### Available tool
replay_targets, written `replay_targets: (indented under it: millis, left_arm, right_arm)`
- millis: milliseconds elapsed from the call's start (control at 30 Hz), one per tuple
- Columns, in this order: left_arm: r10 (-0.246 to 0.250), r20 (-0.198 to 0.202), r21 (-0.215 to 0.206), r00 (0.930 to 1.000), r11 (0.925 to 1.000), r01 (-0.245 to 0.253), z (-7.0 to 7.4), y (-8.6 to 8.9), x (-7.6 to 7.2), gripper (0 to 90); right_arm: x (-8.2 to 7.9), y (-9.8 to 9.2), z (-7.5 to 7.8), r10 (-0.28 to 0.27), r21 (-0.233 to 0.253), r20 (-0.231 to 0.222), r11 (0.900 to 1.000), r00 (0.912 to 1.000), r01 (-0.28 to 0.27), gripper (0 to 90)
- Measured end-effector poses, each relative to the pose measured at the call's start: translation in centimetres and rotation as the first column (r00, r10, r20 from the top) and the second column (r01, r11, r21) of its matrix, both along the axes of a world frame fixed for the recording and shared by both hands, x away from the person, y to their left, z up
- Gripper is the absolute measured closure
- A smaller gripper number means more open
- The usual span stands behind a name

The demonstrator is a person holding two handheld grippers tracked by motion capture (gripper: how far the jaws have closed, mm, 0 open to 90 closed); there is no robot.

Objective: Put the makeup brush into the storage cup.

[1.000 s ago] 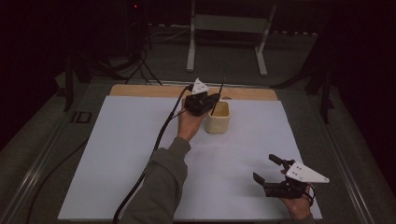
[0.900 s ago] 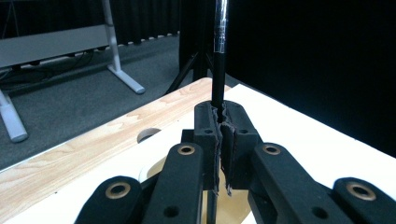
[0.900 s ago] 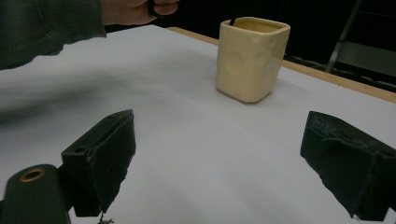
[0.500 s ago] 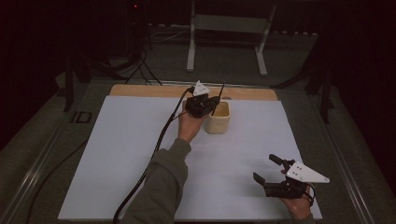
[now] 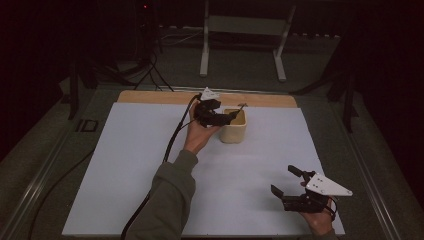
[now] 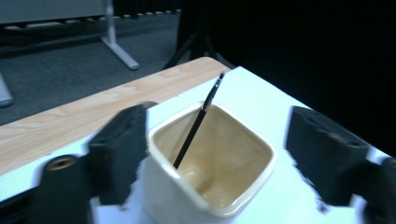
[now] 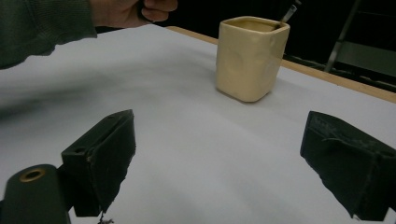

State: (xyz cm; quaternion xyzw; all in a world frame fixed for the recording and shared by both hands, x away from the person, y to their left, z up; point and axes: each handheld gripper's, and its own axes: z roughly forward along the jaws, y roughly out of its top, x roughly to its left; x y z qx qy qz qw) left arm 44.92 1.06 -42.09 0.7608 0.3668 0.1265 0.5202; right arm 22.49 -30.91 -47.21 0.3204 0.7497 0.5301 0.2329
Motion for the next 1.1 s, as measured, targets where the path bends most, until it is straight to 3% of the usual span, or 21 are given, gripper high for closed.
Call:
replay_targets:
  millis: [133,567,1100]
  left_arm:
    - [0.018,0.007,-0.008,0.9998,0.9998,-0.018,0.2,0.4,-0.2,15.9]
    - [0.01,0.004,0.015,0.9999,0.9998,-0.01,0.4,0.9,-0.6,15.7]
    - [0.038,-0.007,-0.002,0.9992,0.9993,-0.038,0.9,3.9,-1.0,11.3]
  right_arm:
    - [0.0,0.0,0.0,0.0,-0.001,0.0,1.0,1.0,0.0,10.3]
    - [0.1,0.0,-0.1,0.003,-0.002,-0.004,1.0,1.0,-0.003,10.2]
    - [0.1,0.2,-0.2,0.009,-0.011,-0.008,1.0,0.9999,-0.009,10.2]
